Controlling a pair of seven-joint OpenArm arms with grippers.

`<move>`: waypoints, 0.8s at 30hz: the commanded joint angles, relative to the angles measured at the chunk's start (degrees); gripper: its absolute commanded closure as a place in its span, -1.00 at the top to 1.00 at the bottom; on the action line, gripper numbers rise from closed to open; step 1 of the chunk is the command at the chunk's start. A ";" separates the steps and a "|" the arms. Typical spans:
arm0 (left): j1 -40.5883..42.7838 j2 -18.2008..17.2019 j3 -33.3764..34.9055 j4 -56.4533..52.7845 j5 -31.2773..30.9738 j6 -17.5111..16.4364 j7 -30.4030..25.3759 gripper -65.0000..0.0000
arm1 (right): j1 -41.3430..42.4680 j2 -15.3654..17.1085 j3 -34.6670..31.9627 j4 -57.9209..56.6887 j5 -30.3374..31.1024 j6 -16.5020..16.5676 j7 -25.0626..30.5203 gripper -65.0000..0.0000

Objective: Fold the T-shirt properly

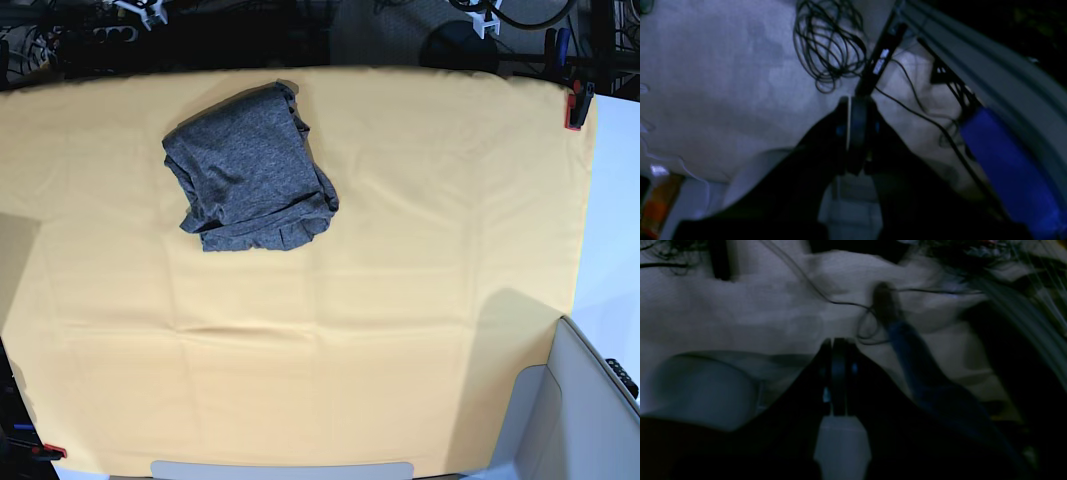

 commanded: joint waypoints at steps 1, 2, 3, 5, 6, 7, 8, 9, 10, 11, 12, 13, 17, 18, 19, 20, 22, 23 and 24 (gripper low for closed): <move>-1.94 0.24 2.24 -9.13 -0.29 0.37 -0.98 -1.00 | 1.59 -0.65 -0.43 -2.60 0.21 0.17 -0.28 -1.00; -4.40 0.59 4.17 -13.53 -0.29 0.37 -3.09 -1.00 | 3.61 -1.71 -0.52 -5.51 0.21 0.17 -0.11 -1.00; -7.03 1.03 6.37 -18.28 -0.29 0.37 -5.90 -1.00 | 5.64 -2.67 -0.52 -8.93 0.21 0.17 0.33 -1.00; -12.49 2.43 11.56 -29.44 -0.29 0.37 -12.76 -1.00 | 10.47 -4.52 -0.96 -17.20 -0.15 0.17 4.11 -1.00; -15.12 3.22 14.37 -34.63 -0.29 0.37 -16.28 -1.00 | 13.02 -4.96 -1.31 -21.68 -0.23 0.17 6.57 -1.00; -17.50 4.02 17.10 -39.99 -0.29 0.37 -19.79 -1.00 | 15.39 -5.40 -1.58 -25.90 -0.23 0.17 9.30 -1.00; -19.69 5.07 20.44 -45.35 -0.29 0.37 -24.28 -1.00 | 17.77 -5.57 -2.02 -30.65 -0.23 0.17 12.81 -1.00; -21.72 6.39 23.86 -50.28 -0.29 0.37 -28.85 -1.00 | 19.79 -6.01 -2.02 -35.31 -0.23 0.17 16.33 -1.00; -22.95 7.44 26.41 -53.97 -0.29 0.37 -32.63 -1.00 | 21.28 -6.72 -2.02 -39.53 -0.23 0.17 19.67 -1.00; -24.18 8.32 29.05 -57.13 -0.29 0.37 -35.97 -1.00 | 22.69 -7.24 -2.02 -43.22 -0.23 0.17 23.19 -1.00; -25.32 9.20 31.60 -60.47 -0.37 0.37 -39.48 -1.00 | 24.19 -7.77 -2.02 -47.44 -0.32 0.17 26.97 -1.00; -26.20 10.08 33.18 -62.94 -0.37 0.46 -42.38 -1.00 | 25.24 -8.04 -2.02 -50.78 -0.32 0.17 30.31 -1.00; -29.80 13.33 36.35 -70.41 -0.46 0.46 -48.63 -1.00 | 28.93 -11.20 -2.10 -60.54 -0.59 0.17 39.63 -1.00; -30.68 14.21 36.44 -71.73 -0.46 0.46 -48.71 -1.00 | 29.55 -11.64 -2.10 -61.33 -0.67 0.17 39.98 -1.00; -31.30 14.92 36.44 -72.69 -0.46 0.37 -48.71 -1.00 | 29.90 -11.99 -2.19 -61.51 -1.11 0.17 39.89 -1.00; -31.56 15.27 36.44 -73.22 -0.37 0.37 -48.71 -1.00 | 29.99 -12.34 -2.19 -61.51 -2.34 0.17 39.89 -1.00; -31.83 15.71 36.44 -73.31 -0.37 0.28 -48.71 -1.00 | 30.43 -13.22 -2.19 -61.51 -6.65 0.17 40.07 -1.00; -31.91 15.80 36.52 -73.31 -0.37 0.28 -48.71 -1.00 | 30.52 -13.66 -2.10 -61.51 -9.11 0.17 40.07 -1.00; -31.91 15.80 36.52 -73.31 -0.37 0.28 -48.63 -1.00 | 30.60 -14.10 -2.02 -61.51 -11.13 0.17 40.07 -1.00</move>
